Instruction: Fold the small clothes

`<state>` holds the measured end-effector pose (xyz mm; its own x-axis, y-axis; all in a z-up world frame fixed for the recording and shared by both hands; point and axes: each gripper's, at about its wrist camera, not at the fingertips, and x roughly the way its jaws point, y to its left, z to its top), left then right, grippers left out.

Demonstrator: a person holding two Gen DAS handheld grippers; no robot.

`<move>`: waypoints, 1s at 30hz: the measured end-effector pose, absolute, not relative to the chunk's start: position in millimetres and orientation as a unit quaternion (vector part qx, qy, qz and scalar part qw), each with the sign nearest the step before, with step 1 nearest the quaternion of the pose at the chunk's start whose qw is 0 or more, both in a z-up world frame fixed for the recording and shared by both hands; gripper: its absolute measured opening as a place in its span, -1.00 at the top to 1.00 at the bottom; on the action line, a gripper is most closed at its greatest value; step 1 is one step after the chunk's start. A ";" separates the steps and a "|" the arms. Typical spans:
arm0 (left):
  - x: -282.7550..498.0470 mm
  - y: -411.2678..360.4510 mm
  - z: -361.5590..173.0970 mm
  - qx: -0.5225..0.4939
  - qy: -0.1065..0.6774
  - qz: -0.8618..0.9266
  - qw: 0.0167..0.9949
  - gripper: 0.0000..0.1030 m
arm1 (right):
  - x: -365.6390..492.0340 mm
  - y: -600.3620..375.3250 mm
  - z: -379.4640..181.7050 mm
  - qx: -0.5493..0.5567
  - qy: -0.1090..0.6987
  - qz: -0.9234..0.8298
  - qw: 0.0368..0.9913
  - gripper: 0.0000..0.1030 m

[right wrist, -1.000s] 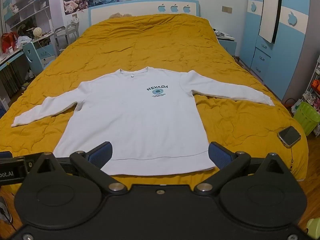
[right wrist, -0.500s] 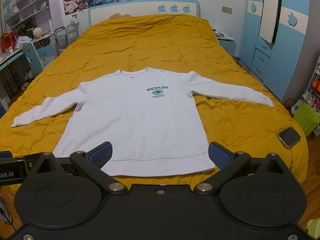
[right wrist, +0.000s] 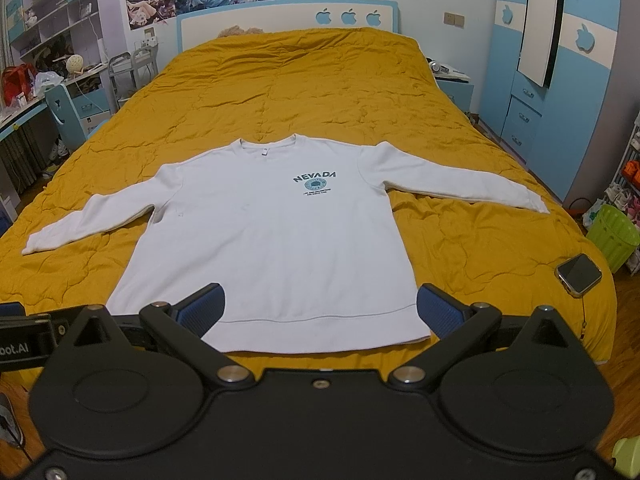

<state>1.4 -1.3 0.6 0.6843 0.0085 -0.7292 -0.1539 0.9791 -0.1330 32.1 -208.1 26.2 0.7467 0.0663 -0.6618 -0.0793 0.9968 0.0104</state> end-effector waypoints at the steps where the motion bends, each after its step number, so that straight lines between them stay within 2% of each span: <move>1: 1.4 -1.4 0.6 -0.092 0.395 0.044 0.913 -1.00 | 32.2 -208.1 26.2 -0.009 0.354 0.039 0.934 -1.00; 30: 14.9 -1.3 -5.7 -0.093 0.411 0.048 0.906 -1.00 | 42.2 -206.1 22.5 -0.009 0.369 0.036 0.929 -1.00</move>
